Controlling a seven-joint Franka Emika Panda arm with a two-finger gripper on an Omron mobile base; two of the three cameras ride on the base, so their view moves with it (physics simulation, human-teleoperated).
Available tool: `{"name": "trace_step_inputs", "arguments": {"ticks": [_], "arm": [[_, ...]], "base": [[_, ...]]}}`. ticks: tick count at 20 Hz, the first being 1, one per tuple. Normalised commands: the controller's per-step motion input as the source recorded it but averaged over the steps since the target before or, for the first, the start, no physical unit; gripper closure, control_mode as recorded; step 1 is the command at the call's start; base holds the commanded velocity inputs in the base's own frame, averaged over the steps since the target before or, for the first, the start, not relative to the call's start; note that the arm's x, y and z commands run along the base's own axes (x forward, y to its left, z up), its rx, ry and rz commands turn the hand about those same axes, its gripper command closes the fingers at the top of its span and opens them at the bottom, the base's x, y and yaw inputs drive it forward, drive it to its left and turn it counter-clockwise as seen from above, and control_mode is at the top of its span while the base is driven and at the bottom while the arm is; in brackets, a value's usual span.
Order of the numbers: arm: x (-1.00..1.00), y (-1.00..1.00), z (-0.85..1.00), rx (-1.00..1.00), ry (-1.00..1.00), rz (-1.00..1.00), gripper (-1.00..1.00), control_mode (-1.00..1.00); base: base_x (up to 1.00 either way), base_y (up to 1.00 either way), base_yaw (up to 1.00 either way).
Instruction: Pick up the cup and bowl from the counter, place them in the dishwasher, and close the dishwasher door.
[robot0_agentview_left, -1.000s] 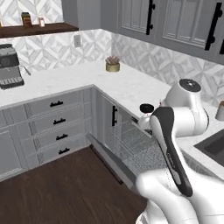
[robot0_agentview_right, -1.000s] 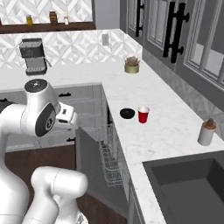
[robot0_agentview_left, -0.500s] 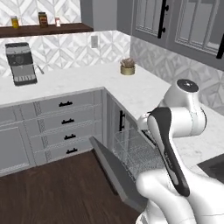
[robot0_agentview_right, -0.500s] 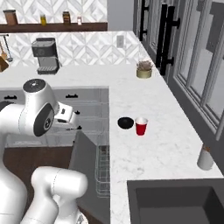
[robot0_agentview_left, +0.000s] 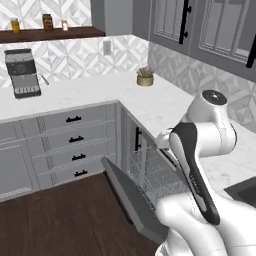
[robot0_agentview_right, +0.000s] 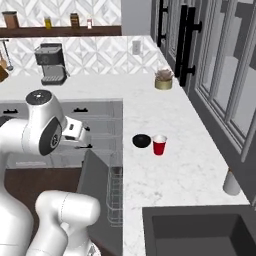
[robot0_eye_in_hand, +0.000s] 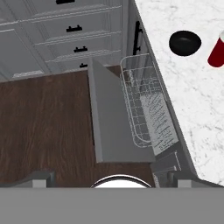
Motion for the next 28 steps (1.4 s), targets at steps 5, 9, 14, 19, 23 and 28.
{"name": "trace_step_inputs", "arguments": {"ticks": [5, 9, 14, 19, 23, 28], "arm": [[0.0, 0.0, 0.0, 0.0, 0.0, 0.0, -1.0, 1.0], [0.0, 0.0, 0.0, 0.0, 0.0, 0.0, -1.0, 1.0], [0.75, -0.03, -0.04, -0.01, 0.05, -0.08, -1.0, -1.0], [0.89, -0.33, -0.35, -0.06, 0.08, 0.02, -1.0, -1.0], [0.77, -0.31, -0.27, -0.08, 0.01, 0.03, -1.0, -1.0], [0.74, -0.14, -0.31, -0.12, 0.02, 0.05, -1.0, -1.0]], "base": [[0.41, 0.0, -0.37], [0.45, 0.0, -0.24], [0.0, 0.0, 0.0], [0.0, 0.0, 0.0], [0.0, 0.0, 0.0], [0.0, 0.0, 0.0]]}}
